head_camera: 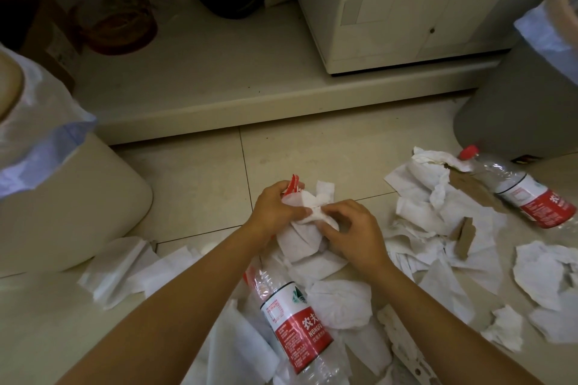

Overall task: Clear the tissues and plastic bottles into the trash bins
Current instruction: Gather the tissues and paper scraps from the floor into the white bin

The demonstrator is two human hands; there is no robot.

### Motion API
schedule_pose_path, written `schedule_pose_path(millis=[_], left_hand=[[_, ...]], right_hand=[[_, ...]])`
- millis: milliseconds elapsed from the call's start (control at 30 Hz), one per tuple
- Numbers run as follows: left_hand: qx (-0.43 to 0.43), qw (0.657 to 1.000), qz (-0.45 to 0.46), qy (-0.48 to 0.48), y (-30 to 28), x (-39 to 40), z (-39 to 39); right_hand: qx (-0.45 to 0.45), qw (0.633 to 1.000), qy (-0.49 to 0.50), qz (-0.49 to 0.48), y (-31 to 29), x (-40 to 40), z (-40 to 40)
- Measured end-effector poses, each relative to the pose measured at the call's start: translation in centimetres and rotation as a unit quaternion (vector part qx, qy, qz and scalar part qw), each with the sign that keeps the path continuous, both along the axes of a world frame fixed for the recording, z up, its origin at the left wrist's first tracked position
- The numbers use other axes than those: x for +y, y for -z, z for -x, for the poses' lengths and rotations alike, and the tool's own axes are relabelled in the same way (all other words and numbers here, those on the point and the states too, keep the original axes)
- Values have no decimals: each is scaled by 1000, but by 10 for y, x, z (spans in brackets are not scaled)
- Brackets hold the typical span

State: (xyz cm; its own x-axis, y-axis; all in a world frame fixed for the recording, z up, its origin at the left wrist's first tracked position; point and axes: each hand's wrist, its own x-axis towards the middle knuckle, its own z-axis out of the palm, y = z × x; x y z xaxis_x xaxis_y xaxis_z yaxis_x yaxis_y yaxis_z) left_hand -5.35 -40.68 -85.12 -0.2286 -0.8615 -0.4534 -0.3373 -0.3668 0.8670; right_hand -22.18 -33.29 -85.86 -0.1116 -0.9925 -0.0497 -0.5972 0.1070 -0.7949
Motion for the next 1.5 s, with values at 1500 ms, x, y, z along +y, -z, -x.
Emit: schedule_pose_path(millis=[1500], left_hand=[[-99, 970, 142, -172, -254, 48, -275]], right_hand=[[464, 657, -592, 50, -65, -23, -271]])
